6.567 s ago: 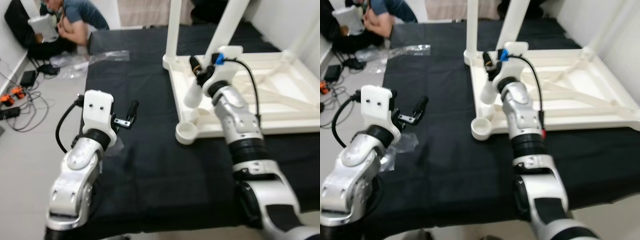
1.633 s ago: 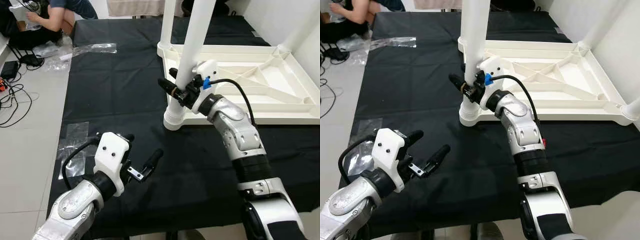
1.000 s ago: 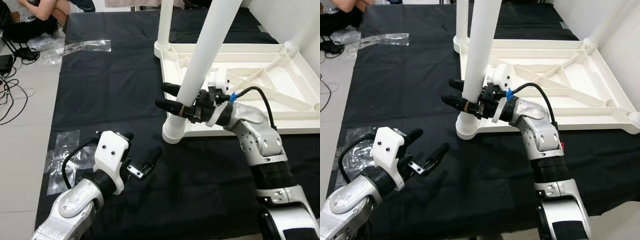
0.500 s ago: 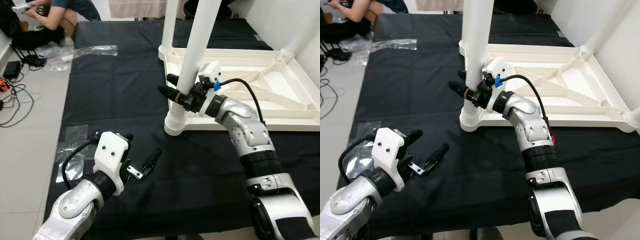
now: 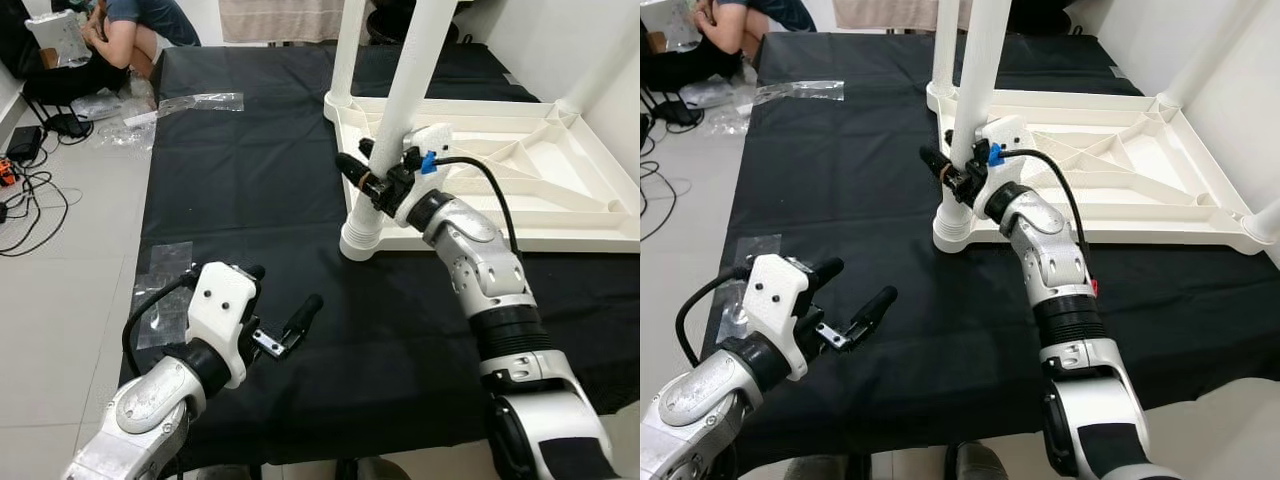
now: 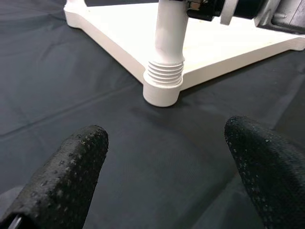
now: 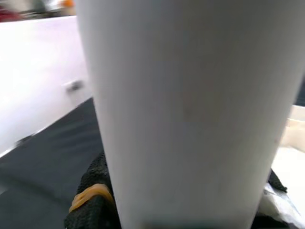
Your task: Building children table
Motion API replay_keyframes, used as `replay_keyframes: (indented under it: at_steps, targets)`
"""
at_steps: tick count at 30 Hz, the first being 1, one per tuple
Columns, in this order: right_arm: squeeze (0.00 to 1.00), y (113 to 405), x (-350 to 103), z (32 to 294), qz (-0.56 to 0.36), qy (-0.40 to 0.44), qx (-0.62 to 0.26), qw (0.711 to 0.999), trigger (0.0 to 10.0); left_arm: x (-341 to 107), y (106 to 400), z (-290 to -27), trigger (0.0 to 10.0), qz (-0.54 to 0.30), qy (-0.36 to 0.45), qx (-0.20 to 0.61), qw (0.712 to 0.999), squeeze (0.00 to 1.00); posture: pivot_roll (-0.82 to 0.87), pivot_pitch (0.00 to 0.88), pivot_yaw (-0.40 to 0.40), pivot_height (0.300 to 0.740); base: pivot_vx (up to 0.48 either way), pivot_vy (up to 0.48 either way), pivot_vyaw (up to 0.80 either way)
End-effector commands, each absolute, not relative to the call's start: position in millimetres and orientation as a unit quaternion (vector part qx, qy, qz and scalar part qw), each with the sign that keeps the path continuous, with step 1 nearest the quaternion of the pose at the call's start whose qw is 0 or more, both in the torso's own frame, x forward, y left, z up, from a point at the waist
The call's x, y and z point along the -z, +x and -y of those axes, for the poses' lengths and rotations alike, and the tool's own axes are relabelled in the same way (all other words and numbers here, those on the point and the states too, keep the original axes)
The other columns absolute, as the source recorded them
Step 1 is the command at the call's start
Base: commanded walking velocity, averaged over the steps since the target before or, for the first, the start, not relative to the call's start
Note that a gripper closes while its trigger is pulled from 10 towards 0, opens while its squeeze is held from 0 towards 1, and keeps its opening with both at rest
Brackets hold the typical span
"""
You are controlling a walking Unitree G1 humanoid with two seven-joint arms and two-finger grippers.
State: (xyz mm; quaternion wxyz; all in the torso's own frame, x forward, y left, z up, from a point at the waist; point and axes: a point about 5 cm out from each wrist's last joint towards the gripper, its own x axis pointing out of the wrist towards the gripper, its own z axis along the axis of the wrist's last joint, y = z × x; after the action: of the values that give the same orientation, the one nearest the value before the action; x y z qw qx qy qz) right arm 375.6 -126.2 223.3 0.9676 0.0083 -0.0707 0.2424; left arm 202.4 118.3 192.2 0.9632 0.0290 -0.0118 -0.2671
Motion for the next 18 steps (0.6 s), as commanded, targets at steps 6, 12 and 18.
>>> replay_keyframes:
  at_steps: [6,12,18]
  targets:
    - [0.0,379.7,-175.0,136.8,-0.049,0.039,-0.069,0.996,10.0,-190.6,202.1,-118.6,10.0,0.01,0.033,0.265,0.964,0.0,0.1,0.239,-0.076,0.74,0.0,0.0,0.0]
    - [0.0,380.6,-186.9,133.7,-0.035,0.054,0.054,0.997,10.0,-191.1,202.5,-119.3,10.0,0.011,0.033,0.264,0.964,0.0,0.11,0.243,-0.077,0.74,0.0,0.0,0.0]
    - [0.0,374.6,-198.4,127.0,-0.014,0.087,0.197,0.976,10.0,-191.4,203.2,-118.5,10.0,0.013,0.032,0.265,0.964,0.0,0.11,0.242,-0.076,0.74,0.0,0.0,0.0]
